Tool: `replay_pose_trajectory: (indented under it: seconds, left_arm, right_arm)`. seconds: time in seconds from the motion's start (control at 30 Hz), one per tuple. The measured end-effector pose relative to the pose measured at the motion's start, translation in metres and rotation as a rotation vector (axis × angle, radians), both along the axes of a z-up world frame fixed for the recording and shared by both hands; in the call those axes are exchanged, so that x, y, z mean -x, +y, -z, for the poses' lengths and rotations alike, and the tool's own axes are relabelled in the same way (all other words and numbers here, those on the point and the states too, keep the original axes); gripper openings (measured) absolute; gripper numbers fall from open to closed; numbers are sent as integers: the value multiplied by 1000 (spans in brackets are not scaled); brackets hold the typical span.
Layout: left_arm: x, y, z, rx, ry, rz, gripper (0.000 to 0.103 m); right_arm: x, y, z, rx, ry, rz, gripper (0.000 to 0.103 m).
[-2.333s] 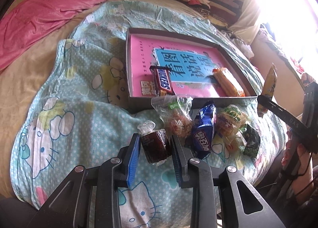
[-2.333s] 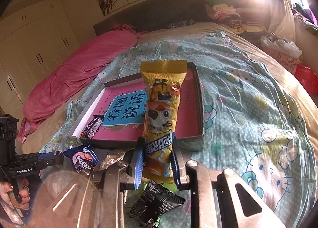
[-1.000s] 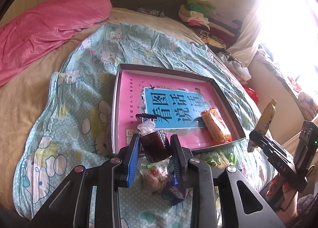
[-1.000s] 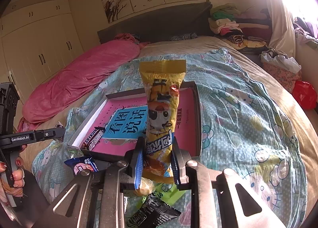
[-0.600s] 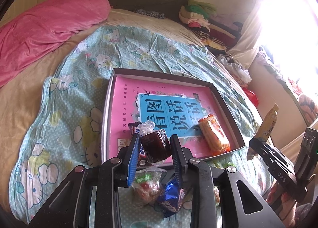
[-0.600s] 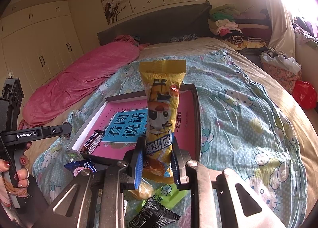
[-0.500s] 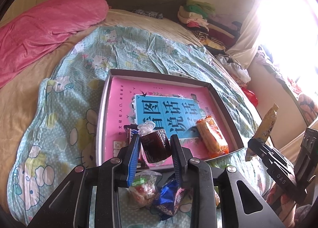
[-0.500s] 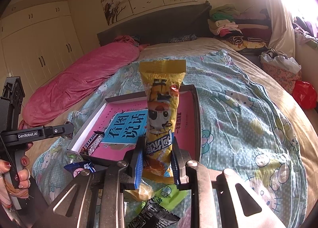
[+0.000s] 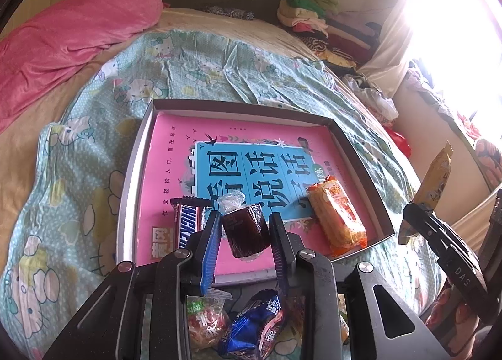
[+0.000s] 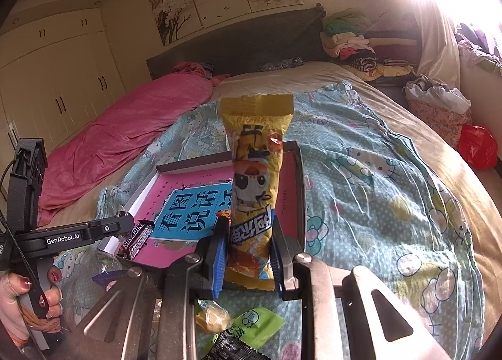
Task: Organize snacks
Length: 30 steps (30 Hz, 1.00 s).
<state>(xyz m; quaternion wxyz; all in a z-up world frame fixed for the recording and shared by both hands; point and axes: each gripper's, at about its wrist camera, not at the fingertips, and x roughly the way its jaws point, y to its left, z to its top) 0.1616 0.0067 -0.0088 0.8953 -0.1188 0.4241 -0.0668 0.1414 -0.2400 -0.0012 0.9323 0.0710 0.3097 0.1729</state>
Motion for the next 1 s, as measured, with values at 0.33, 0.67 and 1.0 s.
replay_pose_trajectory:
  seconds: [0.33,0.67,1.0]
  left_arm:
    - [-11,-10,12,-20,26,9,32]
    - [-17,-20,23,-40,51,28,32]
    - [-19,-26,34,-58,83,42,32]
  right_arm:
    - [-7,3,3,17,2,7,25]
    - [-14,5,7,22,17,-2,25]
    - [-27,7,15,27,52,0,25]
